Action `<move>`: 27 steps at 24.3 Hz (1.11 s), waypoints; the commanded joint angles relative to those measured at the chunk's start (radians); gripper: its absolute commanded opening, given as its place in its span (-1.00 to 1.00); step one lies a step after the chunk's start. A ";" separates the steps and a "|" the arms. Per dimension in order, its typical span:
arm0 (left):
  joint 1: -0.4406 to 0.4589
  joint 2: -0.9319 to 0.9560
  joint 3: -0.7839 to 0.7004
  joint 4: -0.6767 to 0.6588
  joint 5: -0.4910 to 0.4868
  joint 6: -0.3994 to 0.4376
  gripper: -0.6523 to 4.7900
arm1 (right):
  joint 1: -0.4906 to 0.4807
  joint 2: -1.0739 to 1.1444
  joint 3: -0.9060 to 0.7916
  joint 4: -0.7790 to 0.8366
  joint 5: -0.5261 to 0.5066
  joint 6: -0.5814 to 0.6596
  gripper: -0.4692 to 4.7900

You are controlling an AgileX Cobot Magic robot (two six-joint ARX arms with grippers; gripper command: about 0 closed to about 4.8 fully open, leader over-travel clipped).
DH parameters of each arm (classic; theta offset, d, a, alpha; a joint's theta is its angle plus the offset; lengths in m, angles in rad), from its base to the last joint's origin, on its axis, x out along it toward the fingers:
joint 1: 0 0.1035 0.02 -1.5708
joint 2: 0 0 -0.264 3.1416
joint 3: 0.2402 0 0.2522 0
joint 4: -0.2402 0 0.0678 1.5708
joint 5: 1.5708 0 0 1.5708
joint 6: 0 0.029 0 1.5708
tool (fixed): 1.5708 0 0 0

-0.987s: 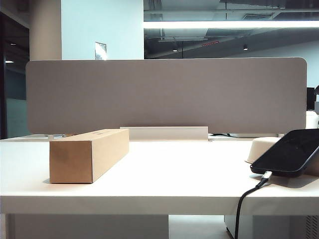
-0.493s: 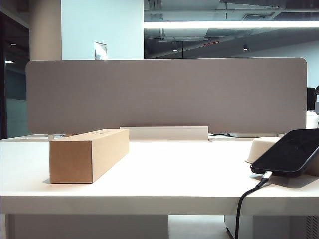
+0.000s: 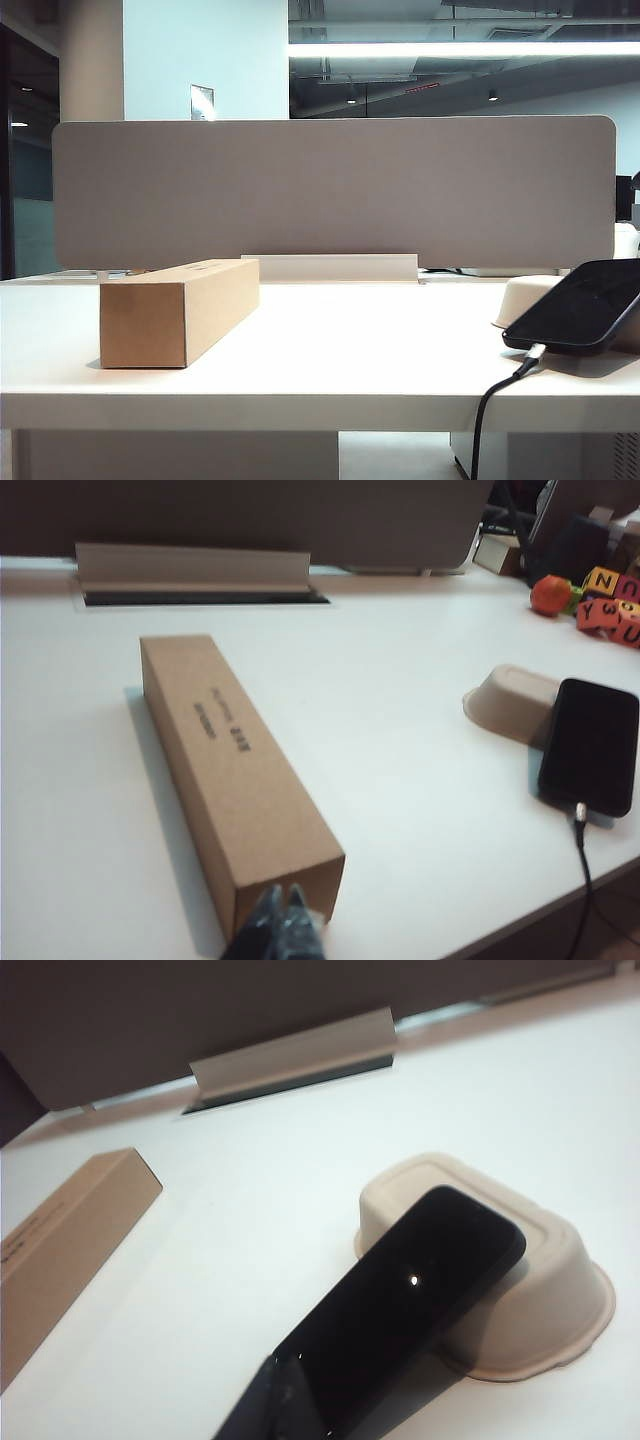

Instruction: Pick up the charging cable and the phone, plug the charging cable into the charging port on the phone, and finally place them back on the table.

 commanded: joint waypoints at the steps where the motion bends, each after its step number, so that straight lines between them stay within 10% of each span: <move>1: -0.001 -0.001 -0.056 0.033 -0.018 0.008 -0.78 | 0.001 0.002 -0.041 0.082 0.005 0.001 -0.83; 27: -0.001 -0.001 -0.227 0.129 -0.332 0.088 -0.78 | 0.001 0.002 -0.155 0.196 0.092 -0.073 -0.83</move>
